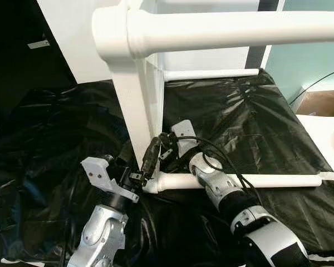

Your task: Building children table

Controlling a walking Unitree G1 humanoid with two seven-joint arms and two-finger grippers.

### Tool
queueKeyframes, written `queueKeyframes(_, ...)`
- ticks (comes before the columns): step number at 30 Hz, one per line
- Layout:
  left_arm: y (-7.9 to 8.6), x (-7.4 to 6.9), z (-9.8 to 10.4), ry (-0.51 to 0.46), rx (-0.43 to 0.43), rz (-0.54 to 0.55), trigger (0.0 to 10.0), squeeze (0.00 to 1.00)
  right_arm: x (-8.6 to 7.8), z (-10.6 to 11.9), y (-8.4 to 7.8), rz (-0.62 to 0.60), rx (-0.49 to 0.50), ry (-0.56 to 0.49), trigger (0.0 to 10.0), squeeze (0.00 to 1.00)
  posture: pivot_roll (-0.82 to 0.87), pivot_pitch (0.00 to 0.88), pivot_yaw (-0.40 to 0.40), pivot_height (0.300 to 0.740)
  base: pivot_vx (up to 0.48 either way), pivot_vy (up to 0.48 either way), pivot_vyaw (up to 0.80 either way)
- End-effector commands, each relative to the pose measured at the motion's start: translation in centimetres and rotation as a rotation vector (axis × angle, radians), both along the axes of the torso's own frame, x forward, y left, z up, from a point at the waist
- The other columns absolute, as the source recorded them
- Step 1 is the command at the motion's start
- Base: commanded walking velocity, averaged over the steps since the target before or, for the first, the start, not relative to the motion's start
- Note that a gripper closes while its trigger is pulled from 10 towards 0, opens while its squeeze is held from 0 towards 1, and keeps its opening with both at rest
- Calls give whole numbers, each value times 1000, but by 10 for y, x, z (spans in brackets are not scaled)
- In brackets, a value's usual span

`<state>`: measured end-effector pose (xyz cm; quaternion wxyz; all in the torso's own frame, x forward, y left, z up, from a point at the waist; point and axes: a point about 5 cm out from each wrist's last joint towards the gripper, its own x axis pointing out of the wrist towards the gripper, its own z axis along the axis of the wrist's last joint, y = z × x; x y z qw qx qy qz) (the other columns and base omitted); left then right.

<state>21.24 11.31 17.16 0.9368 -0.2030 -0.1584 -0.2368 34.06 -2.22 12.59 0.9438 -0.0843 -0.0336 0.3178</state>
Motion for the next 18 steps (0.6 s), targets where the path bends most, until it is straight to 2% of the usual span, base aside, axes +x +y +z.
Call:
queueKeyframes(1,-12,-3,1,-76,58,-194,10000,0,-3,-3,-3,-38,17,-7,10000,0,69,0,84,740,0,0,0)
queueKeyframes(4,-12,4,-1,-73,86,-163,10000,0,-6,-3,-33,-149,47,-50,10000,0,49,0,92,740,0,0,0)
queueKeyframes(12,-13,14,-4,-71,149,-135,10000,0,-19,-7,-52,-194,61,-55,10000,0,21,0,103,740,0,0,0)
queueKeyframes(14,-17,19,-2,-77,174,-131,10000,0,-24,-5,-65,-245,71,-54,10000,0,0,0,110,740,0,0,0)
queueKeyframes(18,-21,24,5,-88,185,-133,10000,0,-25,-3,-75,-286,70,-61,10000,0,-17,0,114,740,0,0,0)
